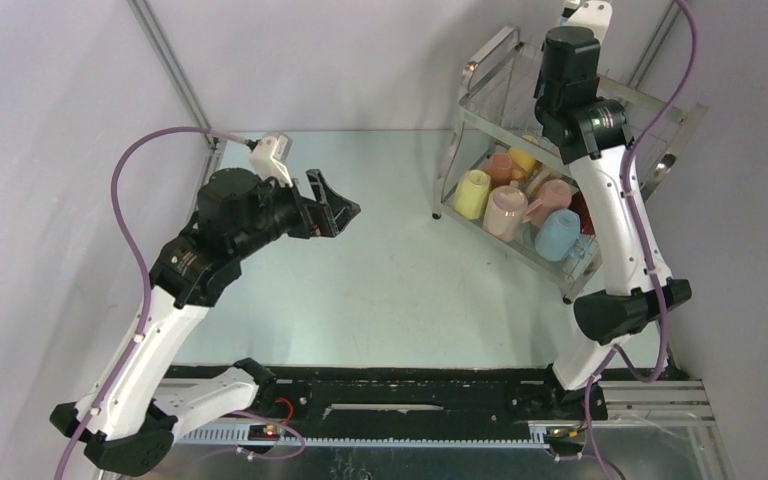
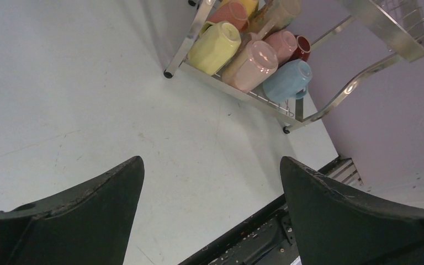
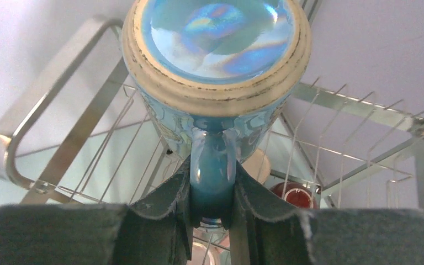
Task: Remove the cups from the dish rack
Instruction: Unload the cup from the dish rack, then place the cup at the center of the board.
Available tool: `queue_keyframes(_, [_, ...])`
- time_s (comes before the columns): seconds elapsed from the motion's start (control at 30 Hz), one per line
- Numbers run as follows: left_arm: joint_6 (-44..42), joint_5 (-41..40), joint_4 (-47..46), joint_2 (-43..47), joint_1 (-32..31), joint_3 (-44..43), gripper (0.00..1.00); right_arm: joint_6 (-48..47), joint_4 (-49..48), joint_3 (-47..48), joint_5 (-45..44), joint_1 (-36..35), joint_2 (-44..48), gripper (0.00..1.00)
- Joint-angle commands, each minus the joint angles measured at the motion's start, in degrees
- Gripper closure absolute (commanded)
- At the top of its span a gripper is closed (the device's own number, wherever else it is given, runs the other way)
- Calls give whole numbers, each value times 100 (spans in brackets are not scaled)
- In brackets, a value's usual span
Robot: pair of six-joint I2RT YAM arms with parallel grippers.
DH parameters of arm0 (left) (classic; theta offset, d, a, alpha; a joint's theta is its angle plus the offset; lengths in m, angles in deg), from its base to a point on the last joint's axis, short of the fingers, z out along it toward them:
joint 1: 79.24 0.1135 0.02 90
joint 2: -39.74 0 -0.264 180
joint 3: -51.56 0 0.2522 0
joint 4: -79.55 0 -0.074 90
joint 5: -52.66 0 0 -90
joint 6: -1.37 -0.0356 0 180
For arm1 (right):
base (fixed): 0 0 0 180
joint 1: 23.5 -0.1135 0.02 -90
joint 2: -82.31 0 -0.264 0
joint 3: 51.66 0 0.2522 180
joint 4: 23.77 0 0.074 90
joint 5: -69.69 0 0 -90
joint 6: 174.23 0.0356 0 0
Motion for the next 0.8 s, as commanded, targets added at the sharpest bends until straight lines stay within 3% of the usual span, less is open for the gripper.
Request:
queue_keyframes(0.0, [226,216,-401,112,-38,48,0,-347,-1418,103,-487,-122,768,100])
queue_keyframes(0.2, [516,505,-681,99,-33,39,0,-363,-1386,89,-476,-344,1055,100])
queue_keyframes(0.4, [878,726,-1069,94,-21,22,0,-333,-1281,-208,-451,-1032,1541,100])
queue_keyframes(0.77, [1961,1539,-2400,8,269,198,0,745,-1211,-1347,389,-2262,2580,100])
